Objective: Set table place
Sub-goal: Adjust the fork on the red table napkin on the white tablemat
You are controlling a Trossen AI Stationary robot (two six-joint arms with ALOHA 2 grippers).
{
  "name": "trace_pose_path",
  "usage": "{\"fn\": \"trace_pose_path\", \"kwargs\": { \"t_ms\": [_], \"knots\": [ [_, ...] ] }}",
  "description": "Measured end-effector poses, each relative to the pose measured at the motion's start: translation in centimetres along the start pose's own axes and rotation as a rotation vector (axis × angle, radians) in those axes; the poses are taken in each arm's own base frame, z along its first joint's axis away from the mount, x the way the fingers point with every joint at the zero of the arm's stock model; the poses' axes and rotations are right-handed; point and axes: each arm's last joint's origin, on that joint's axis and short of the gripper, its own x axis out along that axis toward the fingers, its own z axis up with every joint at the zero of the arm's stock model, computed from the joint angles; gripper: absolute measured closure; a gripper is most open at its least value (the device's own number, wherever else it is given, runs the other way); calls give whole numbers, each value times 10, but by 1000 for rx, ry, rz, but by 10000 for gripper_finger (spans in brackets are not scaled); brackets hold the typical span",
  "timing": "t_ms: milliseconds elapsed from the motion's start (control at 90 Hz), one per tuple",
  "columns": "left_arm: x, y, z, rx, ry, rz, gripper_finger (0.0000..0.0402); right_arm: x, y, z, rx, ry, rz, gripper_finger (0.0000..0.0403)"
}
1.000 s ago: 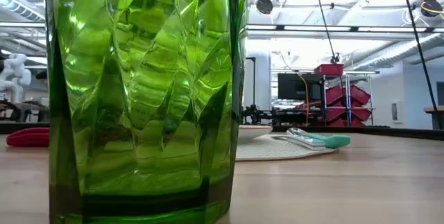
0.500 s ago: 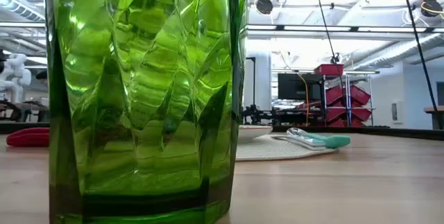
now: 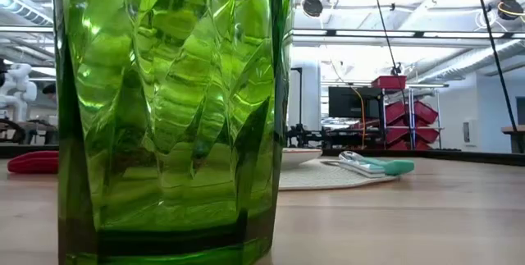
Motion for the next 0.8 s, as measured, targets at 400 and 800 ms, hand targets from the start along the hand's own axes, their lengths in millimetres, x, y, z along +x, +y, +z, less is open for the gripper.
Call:
{"fn": "trace_pose_path", "kwargs": {
  "t_ms": [400, 800],
  "knots": [
    [0, -1, -1, 1, 10, -29, 390, 0, -1, -1, -6, 4, -6, 393],
    [0, -1, -1, -1, 19, -40, 395, 0, 0, -2, -40, 27, 25, 369]
  ]
}}
